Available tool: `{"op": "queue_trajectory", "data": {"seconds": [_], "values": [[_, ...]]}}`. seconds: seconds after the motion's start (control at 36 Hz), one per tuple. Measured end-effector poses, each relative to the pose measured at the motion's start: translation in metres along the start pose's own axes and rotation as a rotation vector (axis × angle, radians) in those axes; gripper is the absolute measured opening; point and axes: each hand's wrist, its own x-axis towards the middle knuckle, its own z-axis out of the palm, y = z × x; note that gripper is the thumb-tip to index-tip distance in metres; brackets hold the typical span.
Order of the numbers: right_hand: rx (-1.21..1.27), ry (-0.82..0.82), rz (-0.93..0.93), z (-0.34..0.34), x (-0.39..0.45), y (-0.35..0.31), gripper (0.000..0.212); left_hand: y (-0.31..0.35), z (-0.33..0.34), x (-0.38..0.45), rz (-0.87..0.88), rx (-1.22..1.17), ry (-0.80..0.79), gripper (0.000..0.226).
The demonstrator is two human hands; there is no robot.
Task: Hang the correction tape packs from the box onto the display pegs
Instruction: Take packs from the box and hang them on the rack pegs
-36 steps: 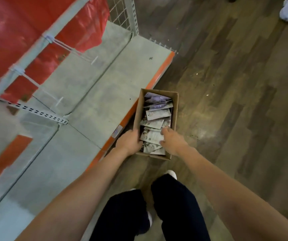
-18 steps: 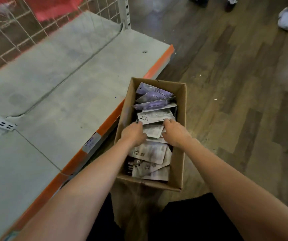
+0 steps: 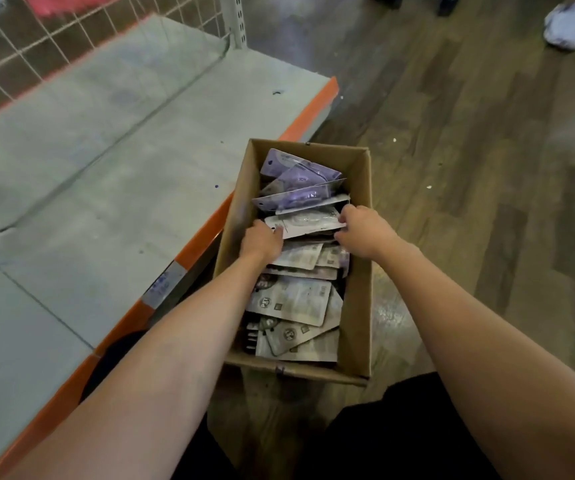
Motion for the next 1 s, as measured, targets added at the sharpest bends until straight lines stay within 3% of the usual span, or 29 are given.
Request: {"op": "queue_trajectory", "data": {"seconds": [0.11,0.28,0.42,0.47,0.53,0.61,0.69,0.78,0.92,1.0], "values": [[0.006,0.004,-0.011,-0.003,-0.001,-0.002,0.036,0.004,0.016,0.014,-0.147,-0.185,-0.059,0.059],[0.023,0.032,-0.01,-0.007,-0.008,0.004,0.031,0.008,0.022,0.027,-0.272,-0.48,0.045,0.03],[0.047,0.047,0.011,-0.007,-0.006,0.011,0.028,0.015,0.012,0.013,-0.21,-0.759,0.02,0.036],[0.067,0.054,0.003,-0.008,-0.005,0.008,0.03,0.013,0.001,0.004,-0.131,-0.798,0.0,0.026],[0.111,0.078,-0.013,-0.009,-0.004,0.002,0.032,0.014,-0.019,-0.008,0.002,-0.746,0.054,0.008],[0.217,0.135,-0.028,-0.012,-0.004,-0.011,0.032,0.015,-0.053,-0.02,0.191,-0.574,0.162,0.021],[0.409,0.126,-0.034,-0.013,-0.002,-0.022,0.042,0.017,-0.076,-0.026,0.322,-0.575,0.144,0.023],[0.693,0.062,-0.028,-0.014,0.001,-0.033,0.046,0.018,-0.087,-0.03,0.298,-0.727,0.099,0.021],[0.945,-0.108,-0.086,-0.018,-0.005,-0.042,0.01,0.021,-0.089,-0.033,0.182,-0.895,0.113,0.014],[1.024,-0.191,-0.133,-0.02,-0.011,-0.046,0.012,0.023,-0.086,-0.03,0.116,-0.963,0.131,0.008]]}}
